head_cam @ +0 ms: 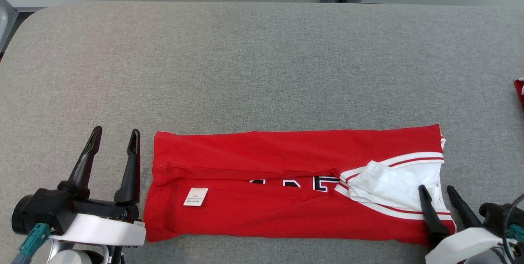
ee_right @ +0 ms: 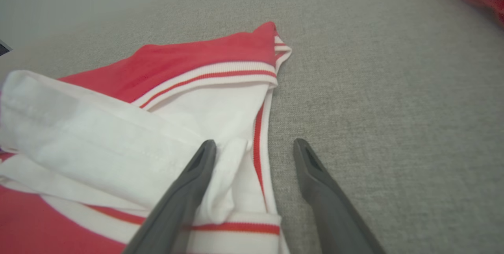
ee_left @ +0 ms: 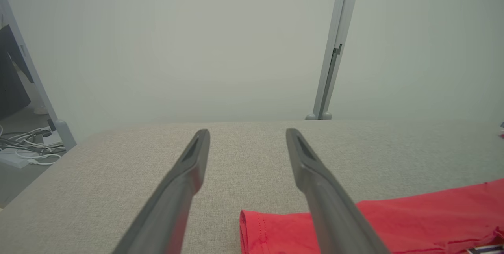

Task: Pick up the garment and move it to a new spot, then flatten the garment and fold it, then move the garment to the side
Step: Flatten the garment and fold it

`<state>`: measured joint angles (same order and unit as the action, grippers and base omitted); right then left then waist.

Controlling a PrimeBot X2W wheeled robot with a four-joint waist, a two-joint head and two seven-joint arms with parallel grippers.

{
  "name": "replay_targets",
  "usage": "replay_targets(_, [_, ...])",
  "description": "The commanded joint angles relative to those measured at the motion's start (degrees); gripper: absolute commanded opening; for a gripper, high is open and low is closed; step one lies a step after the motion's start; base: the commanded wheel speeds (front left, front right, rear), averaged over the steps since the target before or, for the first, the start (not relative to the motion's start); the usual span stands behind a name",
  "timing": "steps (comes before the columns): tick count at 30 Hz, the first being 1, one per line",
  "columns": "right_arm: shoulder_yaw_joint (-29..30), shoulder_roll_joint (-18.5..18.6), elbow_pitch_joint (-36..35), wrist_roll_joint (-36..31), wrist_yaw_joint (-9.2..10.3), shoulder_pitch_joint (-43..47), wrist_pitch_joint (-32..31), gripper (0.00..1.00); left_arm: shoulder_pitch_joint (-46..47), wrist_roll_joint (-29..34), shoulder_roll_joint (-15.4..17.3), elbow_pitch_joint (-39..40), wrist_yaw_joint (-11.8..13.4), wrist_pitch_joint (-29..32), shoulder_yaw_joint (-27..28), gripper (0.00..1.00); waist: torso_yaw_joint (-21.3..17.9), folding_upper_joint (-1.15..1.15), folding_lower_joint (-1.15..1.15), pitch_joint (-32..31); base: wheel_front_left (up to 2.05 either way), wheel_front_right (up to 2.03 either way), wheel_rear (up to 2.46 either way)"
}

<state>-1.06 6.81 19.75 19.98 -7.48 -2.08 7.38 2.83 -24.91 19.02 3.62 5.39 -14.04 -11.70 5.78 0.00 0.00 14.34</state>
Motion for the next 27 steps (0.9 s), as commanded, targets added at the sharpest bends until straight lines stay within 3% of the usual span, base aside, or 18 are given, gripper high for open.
replay_targets(1, [-0.90, 0.23, 1.79, 0.61, -0.03, -0.26, -0.42, 1.00, 0.60, -0.31, 0.29, 0.29, 0.25, 0.16, 0.15, 1.00, -0.10, 0.00, 0.00, 0.01, 0.00, 0.00, 0.00])
replay_targets(6, [-4.96, 0.67, 5.99, 3.55, -0.05, -0.93, -1.96, 1.00, 0.96, -0.44, 0.53, 0.42, 0.44, 0.30, 0.20, 1.00, -0.28, 0.00, 0.00, 0.24, 0.00, 0.00, 0.00])
replay_targets(7, [-5.67, 0.77, 6.78, 4.25, -0.05, -1.02, -2.45, 0.48, 0.99, -0.44, 0.57, 0.43, 0.56, 0.28, 0.25, 1.00, -0.29, 0.00, 0.00, 0.27, 0.00, 0.00, 0.00])
replay_targets(8, [-6.21, 0.86, 7.36, 4.79, -0.05, -1.10, -2.92, 0.28, 0.99, -0.46, 0.59, 0.48, 0.63, 0.26, 0.33, 1.00, -0.31, 0.00, 0.00, 0.29, 0.00, 0.00, 0.00])
replay_targets(9, [-6.75, 1.00, 7.75, 5.41, -0.05, -1.23, -2.85, 0.00, 0.96, -0.51, 0.62, 0.51, 0.61, 0.24, 0.34, 1.00, -0.33, 0.00, 0.00, 0.33, 0.00, 0.00, 0.00])
replay_targets(16, [-8.98, 3.34, 9.15, 9.29, 0.14, -1.89, -1.26, 0.00, 0.66, -0.72, 0.79, 0.58, 0.82, 0.13, 0.30, 1.00, -0.94, 0.00, 0.00, 0.36, 0.00, 0.00, 0.00])
replay_targets(27, [-2.68, 9.51, 8.15, 10.80, 0.32, -1.03, 4.06, 0.00, 0.03, -1.01, 1.24, 0.98, 1.24, 0.43, 0.21, 1.00, -3.05, 0.00, 0.00, 0.17, 0.00, 0.00, 0.00])
